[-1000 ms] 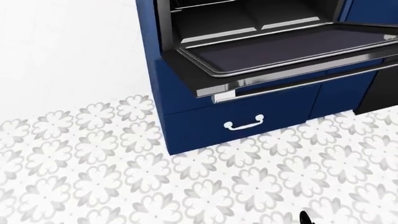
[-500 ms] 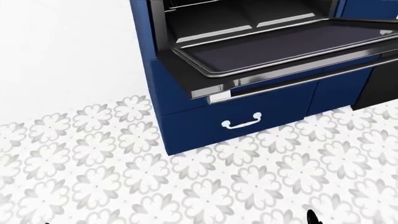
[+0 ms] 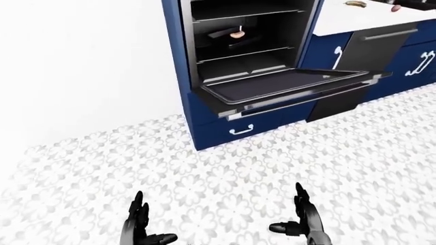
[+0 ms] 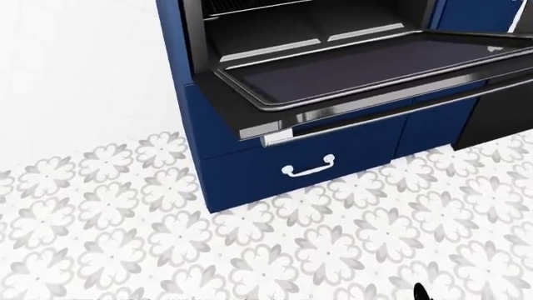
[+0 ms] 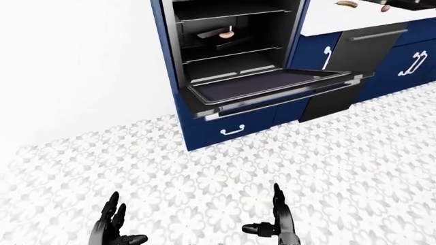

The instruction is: Close the oven door.

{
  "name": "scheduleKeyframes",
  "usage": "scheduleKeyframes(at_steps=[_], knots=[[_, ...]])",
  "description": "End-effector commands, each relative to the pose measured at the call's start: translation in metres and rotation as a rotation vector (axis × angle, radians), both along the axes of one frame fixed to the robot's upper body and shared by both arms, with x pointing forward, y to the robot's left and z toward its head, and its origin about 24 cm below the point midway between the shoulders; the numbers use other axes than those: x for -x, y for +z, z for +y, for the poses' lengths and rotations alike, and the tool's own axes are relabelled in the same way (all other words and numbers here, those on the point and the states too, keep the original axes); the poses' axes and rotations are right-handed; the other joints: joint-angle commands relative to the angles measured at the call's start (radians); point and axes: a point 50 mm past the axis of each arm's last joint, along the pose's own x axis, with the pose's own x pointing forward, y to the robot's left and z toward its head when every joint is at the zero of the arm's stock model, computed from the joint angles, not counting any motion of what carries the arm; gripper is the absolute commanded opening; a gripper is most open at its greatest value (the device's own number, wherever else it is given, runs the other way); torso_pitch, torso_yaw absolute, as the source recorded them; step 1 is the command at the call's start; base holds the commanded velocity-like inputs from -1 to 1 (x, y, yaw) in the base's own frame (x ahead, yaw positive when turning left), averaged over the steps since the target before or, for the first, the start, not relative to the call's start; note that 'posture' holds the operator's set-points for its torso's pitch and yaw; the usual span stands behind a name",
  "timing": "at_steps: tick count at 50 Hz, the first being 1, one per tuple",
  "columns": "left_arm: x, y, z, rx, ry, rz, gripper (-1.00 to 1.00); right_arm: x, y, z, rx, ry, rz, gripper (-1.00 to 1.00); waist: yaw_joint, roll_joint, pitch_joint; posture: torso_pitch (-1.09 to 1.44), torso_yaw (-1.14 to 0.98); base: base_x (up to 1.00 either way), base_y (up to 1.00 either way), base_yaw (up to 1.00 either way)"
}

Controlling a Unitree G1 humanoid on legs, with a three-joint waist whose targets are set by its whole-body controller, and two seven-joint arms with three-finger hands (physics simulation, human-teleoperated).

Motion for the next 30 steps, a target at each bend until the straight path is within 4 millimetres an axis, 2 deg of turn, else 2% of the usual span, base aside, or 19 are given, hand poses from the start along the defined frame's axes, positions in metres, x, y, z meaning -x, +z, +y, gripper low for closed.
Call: scheduleKeyframes(at_steps=[1,5,7,8,9,13,19,21,23,24,25,26,29,30], knots=[[-0.0099,0.0113,0.0093,-0.036,0.019,-0.073,1.00,-0.0135,0.0103,0.0018,0.009,0.022,-0.075,1.00,0.005,0.006,-0.010,0.00,0.00,0.00,0.06,0.00],[-0.0097,0.0113,0.0092,-0.035,0.018,-0.073,1.00,-0.0134,0.0103,0.0021,0.009,0.023,-0.076,1.00,0.007,0.056,-0.007,0.00,0.00,0.00,0.07,0.00],[-0.0100,0.0113,0.0090,-0.036,0.018,-0.073,1.00,-0.0133,0.0102,0.0022,0.010,0.023,-0.075,1.00,0.006,0.102,-0.008,0.00,0.00,0.02,0.06,0.00],[-0.0098,0.0112,0.0089,-0.036,0.018,-0.073,1.00,-0.0135,0.0103,0.0023,0.010,0.023,-0.076,1.00,0.008,0.140,-0.020,0.00,0.00,0.03,0.06,0.00],[-0.0097,0.0111,0.0089,-0.036,0.018,-0.072,1.00,-0.0136,0.0104,0.0022,0.010,0.023,-0.076,1.00,0.016,0.107,-0.012,0.00,0.00,0.02,0.06,0.00],[-0.0099,0.0112,0.0085,-0.036,0.018,-0.073,1.00,-0.0135,0.0103,0.0019,0.010,0.023,-0.075,1.00,0.018,0.090,-0.009,0.00,0.00,0.03,0.06,0.00],[-0.0098,0.0110,0.0080,-0.036,0.018,-0.073,1.00,-0.0132,0.0100,0.0023,0.011,0.024,-0.074,1.00,0.016,0.032,-0.006,0.00,0.00,0.02,0.07,0.00],[-0.0098,0.0109,0.0076,-0.036,0.017,-0.073,1.00,-0.0133,0.0101,0.0024,0.010,0.024,-0.075,1.00,0.016,0.001,-0.008,0.00,0.00,0.02,0.07,0.00],[-0.0094,0.0107,0.0073,-0.036,0.017,-0.072,1.00,-0.0131,0.0100,0.0025,0.010,0.025,-0.074,1.00,0.014,-0.052,-0.016,0.00,0.00,0.03,0.08,0.00],[-0.0092,0.0106,0.0074,-0.036,0.017,-0.072,1.00,-0.0131,0.0099,0.0026,0.010,0.025,-0.074,1.00,0.018,-0.053,-0.024,0.00,0.00,0.03,0.10,0.00],[-0.0091,0.0106,0.0075,-0.036,0.017,-0.072,1.00,-0.0131,0.0100,0.0025,0.010,0.024,-0.074,1.00,0.004,-0.027,-0.011,0.00,0.00,0.03,0.10,0.00],[-0.0091,0.0106,0.0075,-0.035,0.018,-0.072,1.00,-0.0131,0.0100,0.0025,0.010,0.024,-0.073,1.00,0.008,-0.033,-0.008,0.00,0.00,0.03,0.10,0.00],[-0.0091,0.0105,0.0074,-0.035,0.017,-0.071,1.00,-0.0127,0.0097,0.0026,0.010,0.025,-0.072,1.00,0.003,-0.019,-0.016,0.00,0.00,0.03,0.11,0.00],[-0.0091,0.0105,0.0074,-0.035,0.017,-0.071,1.00,-0.0126,0.0096,0.0026,0.010,0.025,-0.072,1.00,0.003,-0.012,-0.012,0.00,0.00,0.03,0.10,0.00]])
